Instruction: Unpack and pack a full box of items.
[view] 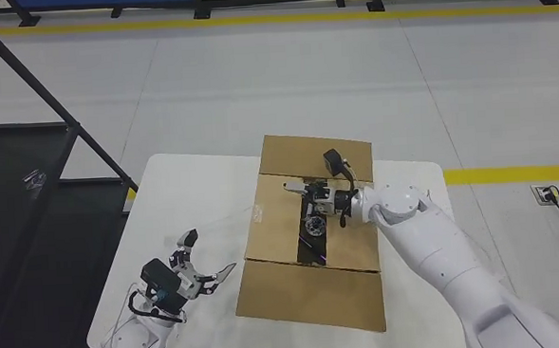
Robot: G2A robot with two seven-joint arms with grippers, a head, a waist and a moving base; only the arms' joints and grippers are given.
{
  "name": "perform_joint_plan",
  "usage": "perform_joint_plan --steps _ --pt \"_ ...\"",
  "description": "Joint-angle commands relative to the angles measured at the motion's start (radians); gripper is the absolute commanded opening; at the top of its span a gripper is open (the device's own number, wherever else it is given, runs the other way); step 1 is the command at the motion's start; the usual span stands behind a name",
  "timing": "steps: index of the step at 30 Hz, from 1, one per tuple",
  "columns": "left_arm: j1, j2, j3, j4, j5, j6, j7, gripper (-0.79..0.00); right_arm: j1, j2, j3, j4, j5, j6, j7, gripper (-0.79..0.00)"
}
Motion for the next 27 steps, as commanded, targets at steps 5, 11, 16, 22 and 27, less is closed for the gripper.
perform_joint_plan --steps 5,11,16,22,27 --pt "0.009 0.001 0.005 -0.019 0.014 0.0 -0.004 0.0 0.018 -0.013 0.033 0.04 0.077 -0.021 0.074 0.0" --pt "0.016 0.002 0.01 -0.043 0.03 -0.001 -0.024 0.0 0.029 -0.024 0.058 0.041 0.124 -0.031 0.111 0.0" --pt "0.026 0.005 0.016 -0.073 0.076 0.005 -0.049 0.0 0.033 -0.04 0.073 0.019 0.16 -0.025 0.076 0.0" --pt "0.027 -0.003 0.042 -0.106 0.085 0.086 -0.11 0.0 0.027 -0.062 0.079 -0.021 0.18 -0.064 0.021 0.0" --pt "0.017 -0.011 0.071 -0.121 0.084 0.14 -0.156 0.0 0.023 -0.08 0.08 -0.059 0.195 -0.095 0.012 0.0"
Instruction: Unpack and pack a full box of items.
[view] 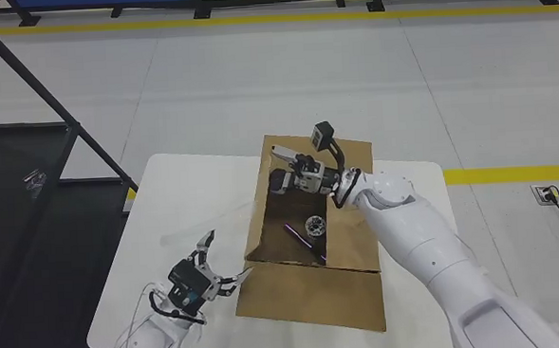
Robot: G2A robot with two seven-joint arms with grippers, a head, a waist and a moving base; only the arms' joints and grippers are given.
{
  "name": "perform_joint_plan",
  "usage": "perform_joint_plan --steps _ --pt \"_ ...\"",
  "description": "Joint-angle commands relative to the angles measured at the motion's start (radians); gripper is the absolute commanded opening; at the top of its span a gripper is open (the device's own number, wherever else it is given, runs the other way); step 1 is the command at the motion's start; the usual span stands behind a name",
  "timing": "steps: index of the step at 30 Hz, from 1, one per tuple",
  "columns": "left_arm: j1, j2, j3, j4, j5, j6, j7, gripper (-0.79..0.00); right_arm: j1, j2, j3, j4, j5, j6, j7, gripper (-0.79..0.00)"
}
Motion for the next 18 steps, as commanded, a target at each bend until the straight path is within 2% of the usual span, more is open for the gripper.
perform_joint_plan --steps 1,11,18 --pt "-0.004 -0.004 0.007 0.0 -0.015 0.025 -0.014 0.0 0.0 -0.006 -0.005 -0.009 -0.012 -0.014 -0.013 0.0" --pt "-0.035 -0.022 0.024 0.002 -0.125 0.093 -0.073 0.0 0.012 -0.042 -0.027 -0.019 -0.031 -0.018 -0.005 0.0" --pt "-0.038 -0.023 0.0 0.0 -0.147 0.102 -0.085 0.0 0.025 -0.063 -0.038 -0.002 -0.041 -0.032 0.065 0.0"
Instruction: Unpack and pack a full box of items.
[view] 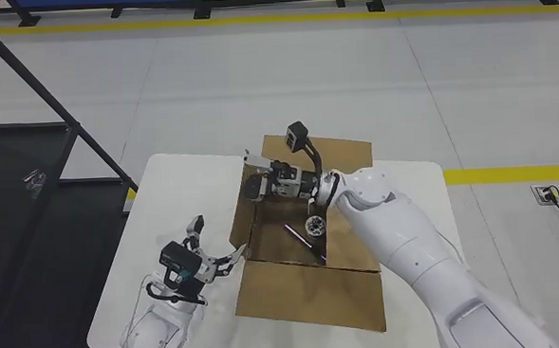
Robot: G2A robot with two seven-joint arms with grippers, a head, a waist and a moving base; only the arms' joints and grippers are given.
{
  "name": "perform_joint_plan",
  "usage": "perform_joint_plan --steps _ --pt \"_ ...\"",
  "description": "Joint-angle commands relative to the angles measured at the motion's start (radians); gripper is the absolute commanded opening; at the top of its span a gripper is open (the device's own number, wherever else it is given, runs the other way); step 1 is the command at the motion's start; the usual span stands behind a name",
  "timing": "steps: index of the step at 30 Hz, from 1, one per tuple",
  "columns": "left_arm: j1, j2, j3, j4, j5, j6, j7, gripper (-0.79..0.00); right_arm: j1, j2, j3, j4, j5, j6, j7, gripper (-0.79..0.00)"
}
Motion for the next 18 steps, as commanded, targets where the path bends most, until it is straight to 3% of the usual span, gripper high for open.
perform_joint_plan --steps 1,9,18 --pt "0.004 0.0 -0.008 0.001 -0.006 -0.001 0.003 0.0 0.002 -0.003 -0.001 0.005 -0.004 -0.008 0.025 0.0" --pt "0.031 0.004 -0.063 0.005 -0.035 0.003 0.011 0.0 0.014 -0.001 0.029 0.042 -0.004 -0.049 0.124 0.0" --pt "0.053 0.008 -0.117 0.038 -0.047 0.008 -0.005 0.0 0.007 0.041 0.141 0.08 0.038 -0.106 0.146 0.0"
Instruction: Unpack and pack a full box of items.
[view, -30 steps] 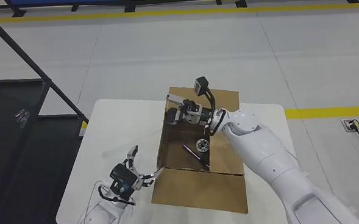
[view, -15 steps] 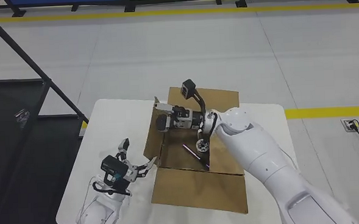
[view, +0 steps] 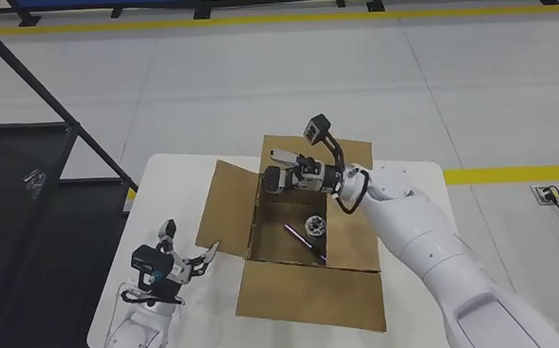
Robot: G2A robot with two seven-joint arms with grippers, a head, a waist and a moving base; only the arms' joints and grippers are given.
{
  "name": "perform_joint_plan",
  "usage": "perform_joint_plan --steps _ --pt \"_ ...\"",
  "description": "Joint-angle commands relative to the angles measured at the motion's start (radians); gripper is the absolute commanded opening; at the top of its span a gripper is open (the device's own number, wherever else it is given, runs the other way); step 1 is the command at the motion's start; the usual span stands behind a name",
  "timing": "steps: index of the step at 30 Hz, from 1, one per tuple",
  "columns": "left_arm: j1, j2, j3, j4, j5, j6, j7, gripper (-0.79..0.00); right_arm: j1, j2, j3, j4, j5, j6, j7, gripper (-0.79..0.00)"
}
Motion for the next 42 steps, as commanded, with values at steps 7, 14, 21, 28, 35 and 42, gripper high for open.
perform_joint_plan --steps 7,14,21,28,35,42 --pt "-0.004 0.0 -0.012 0.058 0.0 -0.012 -0.028 0.0 -0.033 0.044 0.105 -0.024 0.024 -0.036 -0.04 0.0" --pt "-0.007 -0.001 -0.015 0.084 0.008 -0.014 -0.036 0.0 -0.085 0.08 0.19 -0.091 0.021 -0.046 -0.126 0.0" --pt "0.006 0.001 -0.034 0.048 0.012 -0.022 -0.017 0.0 -0.089 0.082 0.195 -0.094 0.016 -0.039 -0.14 0.0" --pt "0.021 0.004 -0.055 -0.039 0.026 -0.033 -0.004 0.0 -0.121 0.087 0.203 -0.151 0.007 -0.052 -0.136 0.0" --pt "0.037 0.003 -0.057 -0.166 0.028 -0.043 0.015 0.0 -0.215 0.13 0.286 -0.31 -0.033 -0.128 -0.03 0.0" --pt "0.017 0.001 0.002 -0.285 0.004 -0.163 -0.051 0.0 -0.328 0.18 0.397 -0.487 -0.096 -0.141 -0.008 0.0"
